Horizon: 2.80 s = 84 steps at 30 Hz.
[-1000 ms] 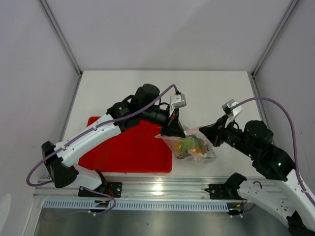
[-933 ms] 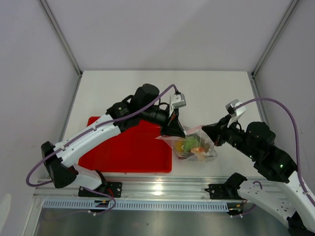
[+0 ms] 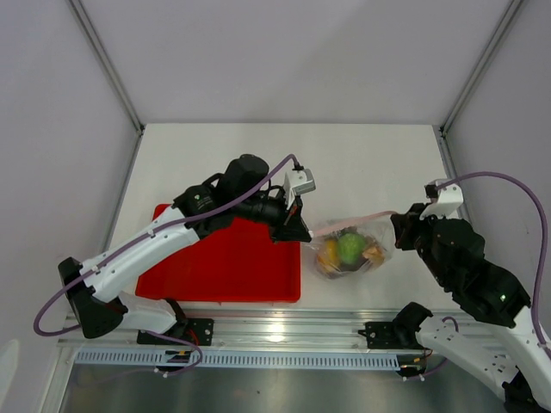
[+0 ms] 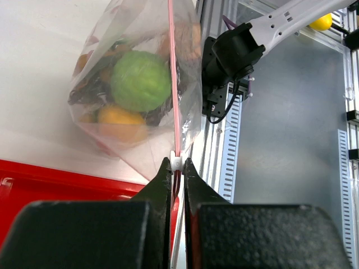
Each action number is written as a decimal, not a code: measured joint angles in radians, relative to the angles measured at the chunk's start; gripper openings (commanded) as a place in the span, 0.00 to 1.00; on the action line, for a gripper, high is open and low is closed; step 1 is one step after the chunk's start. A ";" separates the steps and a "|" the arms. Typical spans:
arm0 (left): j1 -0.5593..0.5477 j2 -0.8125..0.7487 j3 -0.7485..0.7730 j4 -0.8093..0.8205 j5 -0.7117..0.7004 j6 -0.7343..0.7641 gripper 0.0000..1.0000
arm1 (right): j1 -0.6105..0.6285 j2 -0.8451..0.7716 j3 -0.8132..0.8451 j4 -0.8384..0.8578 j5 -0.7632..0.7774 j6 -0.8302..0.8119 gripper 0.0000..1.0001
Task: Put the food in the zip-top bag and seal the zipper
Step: Zip the zipper food storage bag at the center of the board, then place the zipper food storage bag at the center of the board.
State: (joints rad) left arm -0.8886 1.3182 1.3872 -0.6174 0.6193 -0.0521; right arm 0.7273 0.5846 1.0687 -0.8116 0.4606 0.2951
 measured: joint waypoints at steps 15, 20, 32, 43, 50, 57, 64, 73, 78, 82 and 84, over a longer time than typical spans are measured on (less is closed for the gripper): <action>0.002 -0.008 -0.038 0.005 -0.013 0.000 0.01 | 0.000 -0.026 0.022 -0.072 0.050 0.039 0.00; 0.005 -0.011 -0.048 0.011 -0.021 -0.005 0.48 | -0.002 -0.026 0.019 -0.073 0.052 0.054 0.00; 0.013 -0.211 -0.123 0.074 -0.452 -0.142 1.00 | -0.089 0.216 0.016 0.024 0.071 0.060 0.00; 0.014 -0.528 -0.240 0.198 -0.639 -0.185 0.99 | -0.489 0.391 0.025 0.126 -0.117 0.052 0.00; 0.014 -0.477 -0.256 0.219 -0.571 -0.210 0.99 | -0.534 0.508 0.056 0.168 -0.153 0.055 0.00; 0.014 -0.454 -0.286 0.227 -0.505 -0.230 1.00 | -0.624 0.615 0.053 0.239 -0.160 0.065 0.00; 0.014 -0.476 -0.305 0.243 -0.473 -0.245 0.99 | -0.721 0.825 0.086 0.336 -0.201 0.079 0.00; 0.014 -0.496 -0.332 0.243 -0.451 -0.248 0.99 | -0.718 1.147 0.196 0.425 -0.245 0.070 0.00; 0.014 -0.476 -0.333 0.243 -0.438 -0.254 0.99 | -0.719 1.217 0.196 0.455 -0.261 0.066 0.00; 0.014 -0.470 -0.336 0.243 -0.431 -0.255 0.99 | -0.719 1.253 0.217 0.465 -0.268 0.059 0.00; 0.014 -0.470 -0.341 0.243 -0.431 -0.255 0.99 | -0.719 1.256 0.218 0.470 -0.269 0.053 0.00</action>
State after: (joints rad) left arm -0.8745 0.8478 1.0462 -0.3744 0.1883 -0.3069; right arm 0.0082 1.8408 1.2865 -0.3416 0.1913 0.3485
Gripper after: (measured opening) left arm 0.994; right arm 0.008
